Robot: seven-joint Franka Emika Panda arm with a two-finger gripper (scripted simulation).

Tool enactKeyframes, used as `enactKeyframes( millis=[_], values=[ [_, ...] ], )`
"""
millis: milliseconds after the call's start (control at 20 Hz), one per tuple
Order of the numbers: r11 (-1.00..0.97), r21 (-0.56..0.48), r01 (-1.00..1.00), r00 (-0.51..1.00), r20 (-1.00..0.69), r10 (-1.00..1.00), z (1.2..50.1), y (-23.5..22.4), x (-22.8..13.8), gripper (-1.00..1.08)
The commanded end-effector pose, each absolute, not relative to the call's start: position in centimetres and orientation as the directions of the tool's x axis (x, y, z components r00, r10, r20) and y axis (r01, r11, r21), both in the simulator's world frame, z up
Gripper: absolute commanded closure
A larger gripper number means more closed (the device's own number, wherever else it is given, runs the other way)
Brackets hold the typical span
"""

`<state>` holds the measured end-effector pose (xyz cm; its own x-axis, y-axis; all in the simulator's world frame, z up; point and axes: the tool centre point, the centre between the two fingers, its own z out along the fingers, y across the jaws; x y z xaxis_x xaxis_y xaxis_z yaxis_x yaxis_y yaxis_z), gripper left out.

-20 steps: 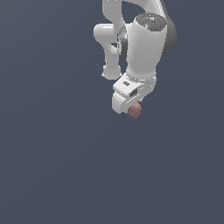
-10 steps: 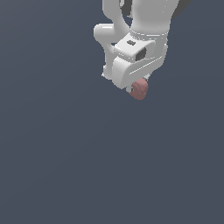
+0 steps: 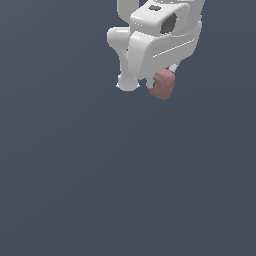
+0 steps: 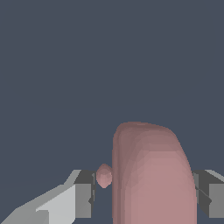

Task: Pick up the object and move it to a goal position.

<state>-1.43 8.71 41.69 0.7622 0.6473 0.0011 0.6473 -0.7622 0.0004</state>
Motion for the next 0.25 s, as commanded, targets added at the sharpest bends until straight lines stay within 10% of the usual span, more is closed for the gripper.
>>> enactKeyframes(
  millis=[0, 200],
  values=[
    [-0.762, 0.000, 0.647, 0.762, 0.000, 0.647, 42.38, 8.71, -1.40, 1.08],
    [-0.762, 0.000, 0.647, 0.762, 0.000, 0.647, 42.74, 8.71, -1.37, 1.08]
  ],
)
